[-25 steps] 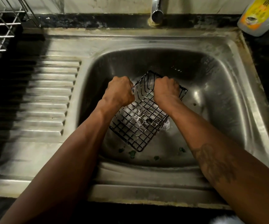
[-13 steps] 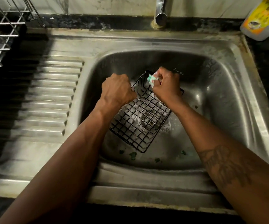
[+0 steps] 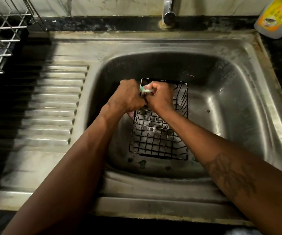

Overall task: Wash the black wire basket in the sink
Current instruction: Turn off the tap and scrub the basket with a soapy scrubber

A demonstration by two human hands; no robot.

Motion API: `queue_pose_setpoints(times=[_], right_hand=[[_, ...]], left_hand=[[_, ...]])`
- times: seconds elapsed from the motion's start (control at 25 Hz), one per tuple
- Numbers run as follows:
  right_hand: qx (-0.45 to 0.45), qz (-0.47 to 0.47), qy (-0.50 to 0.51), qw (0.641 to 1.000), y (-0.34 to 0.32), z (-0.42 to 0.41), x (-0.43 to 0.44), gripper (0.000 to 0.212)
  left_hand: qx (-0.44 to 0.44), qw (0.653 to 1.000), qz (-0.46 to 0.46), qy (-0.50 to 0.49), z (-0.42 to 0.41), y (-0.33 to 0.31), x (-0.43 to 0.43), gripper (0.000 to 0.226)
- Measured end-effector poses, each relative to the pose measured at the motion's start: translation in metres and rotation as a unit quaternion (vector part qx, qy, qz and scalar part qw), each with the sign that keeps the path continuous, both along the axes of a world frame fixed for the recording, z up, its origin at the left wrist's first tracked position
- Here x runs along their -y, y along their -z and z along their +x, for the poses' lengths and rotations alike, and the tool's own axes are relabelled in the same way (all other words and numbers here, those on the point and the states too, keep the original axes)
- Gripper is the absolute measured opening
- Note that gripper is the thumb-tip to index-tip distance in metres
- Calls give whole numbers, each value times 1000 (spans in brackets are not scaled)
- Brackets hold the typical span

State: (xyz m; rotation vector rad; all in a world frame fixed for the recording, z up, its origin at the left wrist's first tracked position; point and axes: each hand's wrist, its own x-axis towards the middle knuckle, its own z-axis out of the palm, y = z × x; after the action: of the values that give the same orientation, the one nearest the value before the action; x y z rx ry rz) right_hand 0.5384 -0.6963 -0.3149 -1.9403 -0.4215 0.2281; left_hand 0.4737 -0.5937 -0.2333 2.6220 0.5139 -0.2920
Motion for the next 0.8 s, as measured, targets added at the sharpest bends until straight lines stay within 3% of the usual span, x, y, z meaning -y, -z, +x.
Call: queue_pose_setpoints(times=[0.2, 0.32, 0.44, 0.52, 0.68, 0.8], right_hand=[[-159, -12, 88, 983, 23, 11, -1, 15], [-192, -88, 102, 972, 25, 10, -1, 8], [-249, 14, 148, 957, 9, 9, -7, 12], [-230, 70, 132, 962, 4, 9, -11, 14], [-127, -75, 6, 989, 14, 14, 0, 13], [-100, -67, -110, 987, 9, 17, 4, 8]], left_hand=[[-28, 999, -36, 18, 2, 2, 6, 21], [-35, 998, -37, 28, 2, 2, 7, 20], [-25, 999, -34, 25, 2, 4, 9, 20], [-23, 999, -27, 21, 2, 4, 7, 26], [-51, 993, -103, -37, 1, 6, 6, 16], [-20, 989, -94, -109, 2, 12, -1, 26]])
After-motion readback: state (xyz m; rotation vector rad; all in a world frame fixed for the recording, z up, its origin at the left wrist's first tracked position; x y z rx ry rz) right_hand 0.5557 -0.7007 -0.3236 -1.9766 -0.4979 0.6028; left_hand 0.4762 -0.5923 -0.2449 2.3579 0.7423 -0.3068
